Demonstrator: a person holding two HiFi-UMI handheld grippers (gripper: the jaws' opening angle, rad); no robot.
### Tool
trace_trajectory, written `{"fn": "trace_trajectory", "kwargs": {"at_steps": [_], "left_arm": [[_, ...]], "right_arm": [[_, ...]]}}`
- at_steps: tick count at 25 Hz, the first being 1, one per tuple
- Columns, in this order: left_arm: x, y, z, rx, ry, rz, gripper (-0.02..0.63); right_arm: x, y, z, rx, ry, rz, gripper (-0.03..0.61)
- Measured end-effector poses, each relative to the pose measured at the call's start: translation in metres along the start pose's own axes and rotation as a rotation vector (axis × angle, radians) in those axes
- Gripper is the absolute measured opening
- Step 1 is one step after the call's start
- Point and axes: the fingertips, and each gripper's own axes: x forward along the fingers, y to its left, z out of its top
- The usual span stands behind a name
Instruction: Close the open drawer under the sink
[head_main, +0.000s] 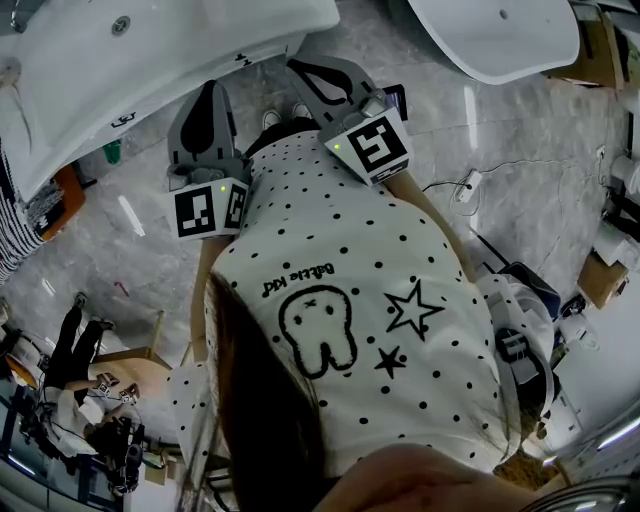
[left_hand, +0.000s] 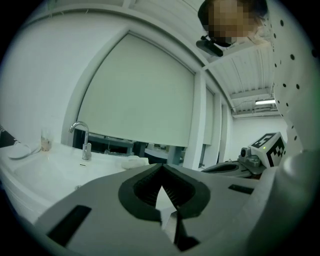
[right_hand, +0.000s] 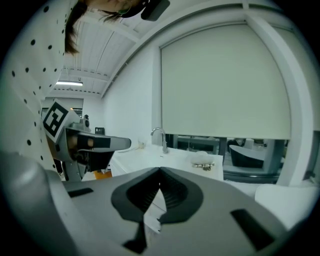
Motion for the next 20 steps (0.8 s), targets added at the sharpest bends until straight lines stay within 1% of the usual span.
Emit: {"fn": "trace_trajectory", "kwargs": {"at_steps": [2, 7, 11, 16, 20], "left_arm": [[-0.002, 0.0006, 0.0032, 0.009, -0.014, 0.011, 0.005], [-0.0086, 0.0052, 0.0064, -0.002, -0.037, 0.025, 0.005], [-0.0106, 0.0072, 0.0059, 0.002, -0.035, 0.042, 0.005], [-0.0079, 0.0094, 0.0016, -0.011, -0.01, 0.049, 0.005], [-0.0067, 0.0093, 0.0008, -0.014, -0.005, 0.046, 0.005]], "right_arm": [[-0.0003, -0.0017, 0.0005, 0.003, -0.001, -0.006, 0.012], [0.0001, -0.001, 0.002, 0.006, -0.01, -0.006, 0.012], [-0.0006, -0.001, 0.0016, 0.008, -0.01, -0.009, 0.012], [-0.0015, -0.0036, 0.0017, 0.018, -0.011, -0.019, 0.012], [-0.0025, -0.0058, 0.0025, 0.019, -0.016, -0.029, 0.012]]}}
